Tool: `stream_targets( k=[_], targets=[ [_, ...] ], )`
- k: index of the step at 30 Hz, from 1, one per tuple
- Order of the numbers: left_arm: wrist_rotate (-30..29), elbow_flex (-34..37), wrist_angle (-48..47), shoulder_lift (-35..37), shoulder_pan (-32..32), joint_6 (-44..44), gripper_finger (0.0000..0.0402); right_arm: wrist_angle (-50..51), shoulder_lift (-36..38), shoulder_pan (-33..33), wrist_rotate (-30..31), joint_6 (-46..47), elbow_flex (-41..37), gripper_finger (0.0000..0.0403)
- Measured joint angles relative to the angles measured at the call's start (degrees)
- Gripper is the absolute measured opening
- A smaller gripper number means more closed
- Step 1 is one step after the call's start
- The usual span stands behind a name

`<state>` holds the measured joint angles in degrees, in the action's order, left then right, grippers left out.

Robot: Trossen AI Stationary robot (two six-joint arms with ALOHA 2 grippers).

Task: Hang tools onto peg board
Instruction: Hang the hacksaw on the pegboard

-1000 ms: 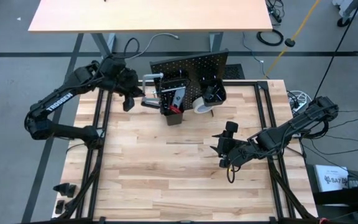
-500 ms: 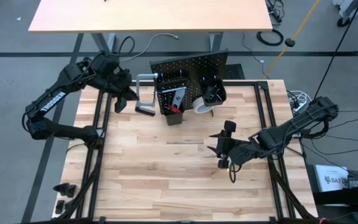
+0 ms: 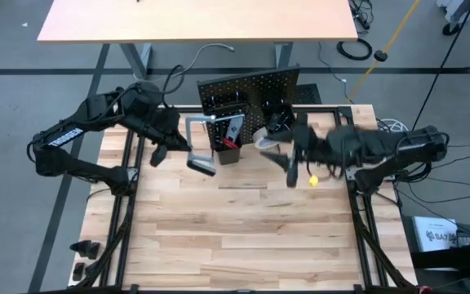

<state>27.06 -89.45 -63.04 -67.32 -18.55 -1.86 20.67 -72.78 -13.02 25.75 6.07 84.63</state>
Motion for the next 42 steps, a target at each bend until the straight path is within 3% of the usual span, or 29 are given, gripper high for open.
stream_targets(
  k=[3,13,23,31,37,42],
  targets=[
    [-2.8,0.0,3.5,-0.1,3.2,3.1,0.0013,-1.9,-1.1,4.1,-5.2,-0.5,2.1,0.0196],
    [-4.1,0.0,7.1,-4.9,10.1,6.0,0.0013,-2.3,-8.8,11.9,-15.6,-0.6,10.1,0.0196],
    [-8.7,0.0,8.7,-7.7,12.3,4.6,0.0013,0.1,-11.6,13.0,-18.1,0.8,12.4,0.0196],
    [-8.9,0.0,9.5,-8.3,12.3,4.5,0.0013,1.6,-12.6,13.1,-15.7,-0.6,12.5,0.0196],
    [-9.1,0.0,6.5,-6.2,12.3,4.1,0.0013,9.5,-11.9,12.6,-20.2,-2.3,12.5,0.0203],
    [-9.6,0.0,6.0,-5.3,12.4,4.4,0.0013,10.8,-11.6,12.6,-25.0,-3.8,12.5,0.0242]
  ],
)
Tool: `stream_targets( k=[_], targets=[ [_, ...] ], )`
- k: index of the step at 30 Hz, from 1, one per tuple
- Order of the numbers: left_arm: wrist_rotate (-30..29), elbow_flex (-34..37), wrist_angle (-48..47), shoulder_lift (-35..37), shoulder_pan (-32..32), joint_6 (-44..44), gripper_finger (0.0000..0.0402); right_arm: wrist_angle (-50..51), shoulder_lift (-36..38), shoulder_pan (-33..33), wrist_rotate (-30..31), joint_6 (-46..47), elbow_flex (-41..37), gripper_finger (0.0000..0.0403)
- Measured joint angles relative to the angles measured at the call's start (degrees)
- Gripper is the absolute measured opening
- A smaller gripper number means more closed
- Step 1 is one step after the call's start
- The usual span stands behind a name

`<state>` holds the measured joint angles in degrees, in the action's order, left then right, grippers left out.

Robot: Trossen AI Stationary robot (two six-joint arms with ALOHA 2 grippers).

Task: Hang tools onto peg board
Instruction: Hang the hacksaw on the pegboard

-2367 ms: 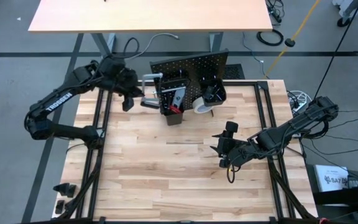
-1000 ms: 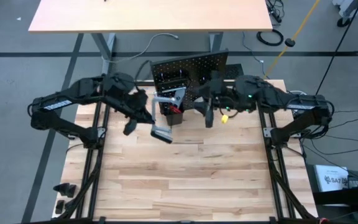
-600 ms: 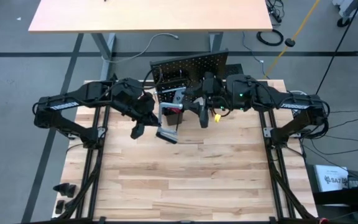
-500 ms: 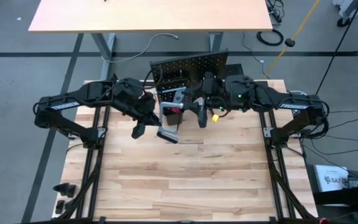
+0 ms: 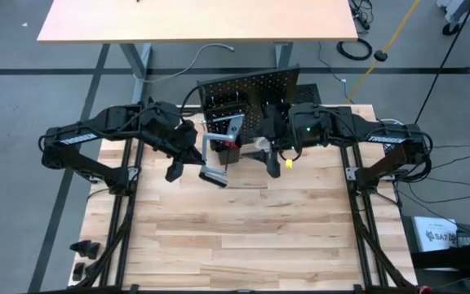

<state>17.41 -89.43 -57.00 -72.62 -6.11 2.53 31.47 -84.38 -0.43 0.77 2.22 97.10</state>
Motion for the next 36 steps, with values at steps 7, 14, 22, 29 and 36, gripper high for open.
stream_targets(
  k=[7,14,22,29,36],
  targets=[
    [-1.1,0.0,0.0,-2.9,2.1,-0.1,0.0013,-1.4,0.0,0.0,-2.2,-0.1,0.0,0.029],
    [-2.4,0.0,-0.1,-6.3,2.9,-1.1,0.0013,-1.1,0.0,0.0,-2.1,2.2,0.0,0.028],
    [-5.0,0.0,0.1,-9.1,2.9,0.2,0.0013,3.7,-1.1,0.6,-1.8,6.5,0.0,0.0241],
    [-5.9,0.1,0.2,-11.7,2.9,1.2,0.0013,5.0,-3.1,0.9,-1.8,6.9,0.0,0.0204],
    [-5.9,0.1,0.3,-12.2,2.9,1.1,0.0013,7.7,-3.8,0.9,-1.6,6.9,0.0,0.0159]
  ],
)
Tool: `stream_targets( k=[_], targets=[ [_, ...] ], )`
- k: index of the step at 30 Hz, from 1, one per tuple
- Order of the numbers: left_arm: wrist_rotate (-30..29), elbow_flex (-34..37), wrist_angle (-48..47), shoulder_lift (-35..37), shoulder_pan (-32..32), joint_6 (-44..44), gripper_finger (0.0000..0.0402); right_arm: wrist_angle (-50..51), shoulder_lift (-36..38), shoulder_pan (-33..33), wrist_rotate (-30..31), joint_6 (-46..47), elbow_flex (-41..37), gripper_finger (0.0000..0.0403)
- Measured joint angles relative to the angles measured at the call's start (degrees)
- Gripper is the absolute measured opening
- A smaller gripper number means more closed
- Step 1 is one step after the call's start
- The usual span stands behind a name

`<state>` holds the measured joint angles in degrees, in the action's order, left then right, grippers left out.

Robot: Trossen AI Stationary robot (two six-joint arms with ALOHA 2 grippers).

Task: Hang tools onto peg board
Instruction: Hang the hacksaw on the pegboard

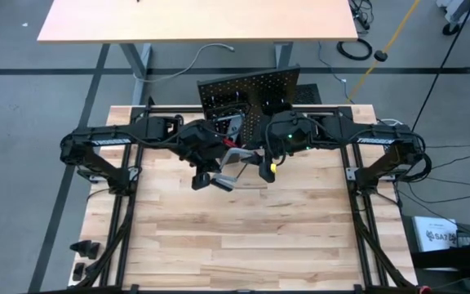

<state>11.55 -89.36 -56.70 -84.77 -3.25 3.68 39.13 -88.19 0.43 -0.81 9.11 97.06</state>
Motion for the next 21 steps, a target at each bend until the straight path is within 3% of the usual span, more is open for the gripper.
stream_targets(
  k=[10,14,21],
  targets=[
    [1.1,0.0,-0.3,0.0,0.0,0.1,0.0013,0.1,-0.1,-0.1,1.8,-1.9,0.0,0.0028],
    [2.1,0.0,-0.3,0.0,0.0,-0.4,0.0027,0.3,-0.1,-0.1,1.5,-2.3,0.0,0.0027],
    [1.6,0.0,-2.2,0.6,0.0,-3.4,0.0113,3.9,0.3,-0.1,3.0,-3.6,0.0,0.0027]
  ],
)
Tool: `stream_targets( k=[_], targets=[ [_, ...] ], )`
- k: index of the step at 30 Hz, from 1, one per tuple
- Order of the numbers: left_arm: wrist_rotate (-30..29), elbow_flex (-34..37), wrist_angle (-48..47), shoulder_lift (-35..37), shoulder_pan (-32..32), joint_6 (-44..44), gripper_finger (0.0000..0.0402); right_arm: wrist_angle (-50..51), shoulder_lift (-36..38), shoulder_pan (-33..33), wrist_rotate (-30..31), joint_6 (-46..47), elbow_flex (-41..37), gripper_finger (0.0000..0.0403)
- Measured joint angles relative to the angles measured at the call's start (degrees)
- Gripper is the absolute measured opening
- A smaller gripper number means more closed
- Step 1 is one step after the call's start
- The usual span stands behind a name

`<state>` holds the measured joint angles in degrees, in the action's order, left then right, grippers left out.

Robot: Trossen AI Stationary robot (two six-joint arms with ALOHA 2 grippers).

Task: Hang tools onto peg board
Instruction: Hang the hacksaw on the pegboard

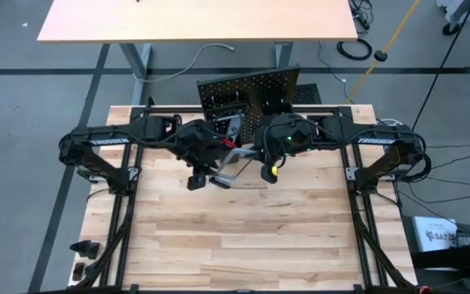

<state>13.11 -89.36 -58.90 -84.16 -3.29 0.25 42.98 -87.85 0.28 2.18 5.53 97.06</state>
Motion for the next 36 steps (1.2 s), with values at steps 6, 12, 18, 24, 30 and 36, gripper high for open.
stream_targets(
  k=[6,12,18,24,30,36],
  targets=[
    [-3.2,0.0,-5.7,4.3,0.0,-2.6,0.0144,2.9,3.3,-1.1,7.5,-3.1,0.0,0.0027],
    [-4.9,1.9,-3.2,14.9,0.0,-2.3,0.0145,0.0,9.2,-3.0,8.8,-3.3,-2.3,0.0027],
    [-5.5,12.5,14.2,29.7,2.4,0.7,0.0145,-19.3,20.7,-4.7,8.6,-5.4,-16.6,0.0027],
    [-5.9,29.9,39.5,39.9,4.3,-0.5,0.0145,-59.4,29.9,-2.9,4.0,-5.7,-40.2,0.0027],
    [-10.0,42.5,58.6,42.7,3.7,-1.1,0.0145,-82.0,29.2,0.2,0.8,-1.5,-52.0,0.0027],
    [-12.0,46.6,63.4,41.7,2.6,0.9,0.0145,-85.8,27.0,0.5,-1.0,-0.7,-52.5,0.0027]
  ],
)
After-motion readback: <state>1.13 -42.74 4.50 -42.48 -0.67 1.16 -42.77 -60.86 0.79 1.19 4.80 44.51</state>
